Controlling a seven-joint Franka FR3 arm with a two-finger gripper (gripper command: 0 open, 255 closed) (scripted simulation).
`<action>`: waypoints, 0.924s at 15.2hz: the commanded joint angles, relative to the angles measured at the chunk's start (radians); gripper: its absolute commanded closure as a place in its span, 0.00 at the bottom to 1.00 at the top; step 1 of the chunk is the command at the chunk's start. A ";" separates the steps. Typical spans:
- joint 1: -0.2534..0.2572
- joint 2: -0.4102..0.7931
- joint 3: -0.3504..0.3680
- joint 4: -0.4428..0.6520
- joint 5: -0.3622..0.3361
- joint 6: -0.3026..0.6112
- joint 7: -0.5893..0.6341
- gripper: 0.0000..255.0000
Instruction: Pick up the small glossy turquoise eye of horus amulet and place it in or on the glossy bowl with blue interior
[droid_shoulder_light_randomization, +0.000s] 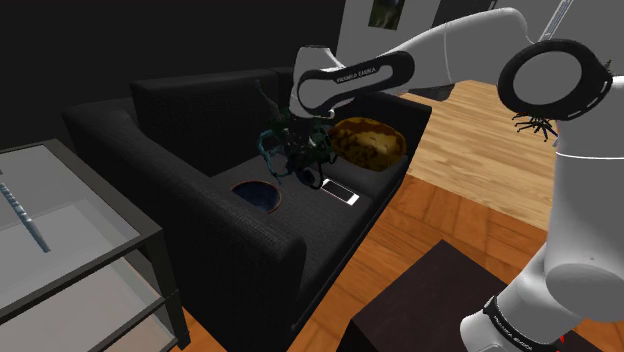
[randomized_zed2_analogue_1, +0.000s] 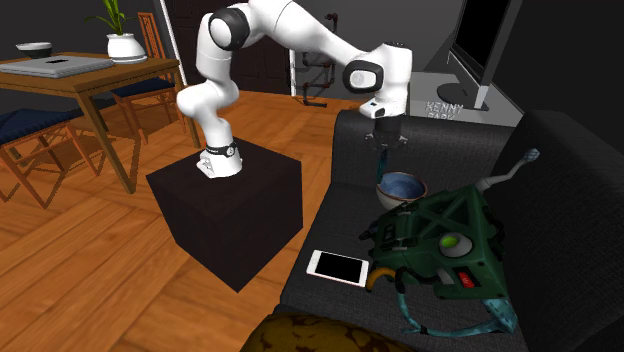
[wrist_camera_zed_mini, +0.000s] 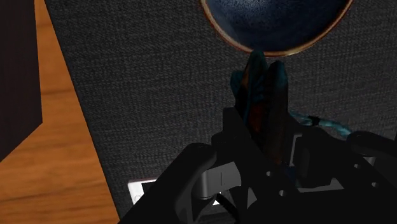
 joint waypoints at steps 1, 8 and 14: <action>0.037 0.047 0.005 0.076 -0.013 -0.031 0.041 1.00; 0.172 0.270 0.007 0.458 -0.054 -0.195 0.141 1.00; 0.198 0.338 0.002 0.511 -0.063 -0.179 0.159 1.00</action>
